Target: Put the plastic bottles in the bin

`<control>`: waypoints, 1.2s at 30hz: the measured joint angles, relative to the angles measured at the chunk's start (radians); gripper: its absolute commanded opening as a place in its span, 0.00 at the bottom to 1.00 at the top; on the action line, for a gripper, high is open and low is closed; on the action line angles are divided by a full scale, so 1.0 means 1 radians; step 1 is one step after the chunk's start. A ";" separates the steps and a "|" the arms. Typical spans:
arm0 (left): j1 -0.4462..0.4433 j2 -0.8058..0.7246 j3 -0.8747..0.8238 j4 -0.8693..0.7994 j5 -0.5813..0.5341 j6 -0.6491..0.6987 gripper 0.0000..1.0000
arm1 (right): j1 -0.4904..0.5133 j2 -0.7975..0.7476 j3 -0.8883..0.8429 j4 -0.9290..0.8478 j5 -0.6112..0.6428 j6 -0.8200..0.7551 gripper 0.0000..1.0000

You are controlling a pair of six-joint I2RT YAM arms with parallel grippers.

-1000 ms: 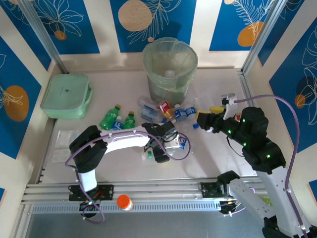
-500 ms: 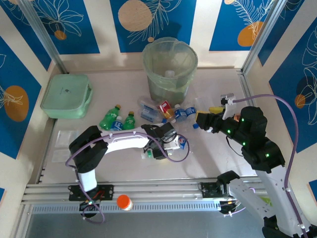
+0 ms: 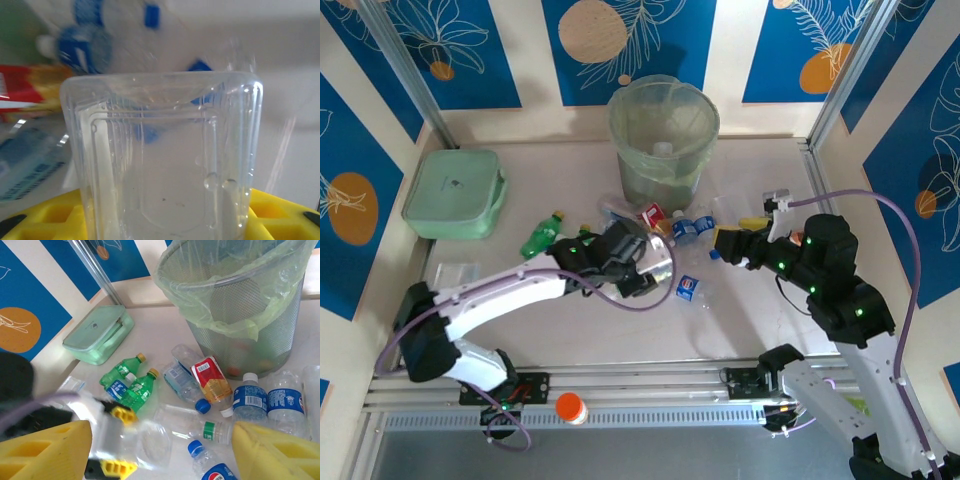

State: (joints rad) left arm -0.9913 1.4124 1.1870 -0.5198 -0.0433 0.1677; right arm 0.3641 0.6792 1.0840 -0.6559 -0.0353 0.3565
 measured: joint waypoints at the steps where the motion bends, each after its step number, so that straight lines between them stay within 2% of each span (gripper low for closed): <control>1: 0.009 -0.028 0.000 0.025 -0.005 -0.032 0.52 | 0.000 0.003 -0.002 0.002 -0.003 0.003 0.73; 8: 0.028 -0.125 0.003 0.173 -0.095 -0.278 0.47 | 0.036 0.052 -0.021 0.030 -0.071 0.036 0.71; 12: 0.039 -0.168 0.003 0.242 -0.158 -0.428 0.46 | 0.114 0.084 -0.051 0.096 -0.108 0.063 0.71; 15: 0.062 -0.211 0.002 0.296 -0.176 -0.532 0.46 | 0.182 0.124 -0.059 0.134 -0.143 0.072 0.75; 18: 0.087 -0.253 -0.007 0.362 -0.167 -0.616 0.46 | 0.229 0.181 -0.059 0.171 -0.183 0.085 0.83; 21: 0.104 -0.286 -0.032 0.433 -0.125 -0.679 0.47 | 0.220 0.229 -0.060 0.220 -0.253 0.119 0.88; 26: 0.156 -0.311 -0.103 0.570 0.020 -0.798 0.47 | 0.137 0.311 -0.070 0.394 -0.478 0.220 0.91; 31: 0.192 -0.311 -0.157 0.690 0.161 -0.908 0.47 | 0.134 0.385 -0.084 0.571 -0.656 0.318 0.87; 36: 0.196 -0.311 -0.170 0.776 0.251 -0.969 0.45 | 0.158 0.410 -0.085 0.665 -0.713 0.375 0.82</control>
State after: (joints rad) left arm -0.7956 1.1015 1.0168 0.2565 0.2077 -0.8009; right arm 0.5220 1.0893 0.9993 0.0093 -0.7483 0.7315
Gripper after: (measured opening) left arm 0.513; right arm 0.837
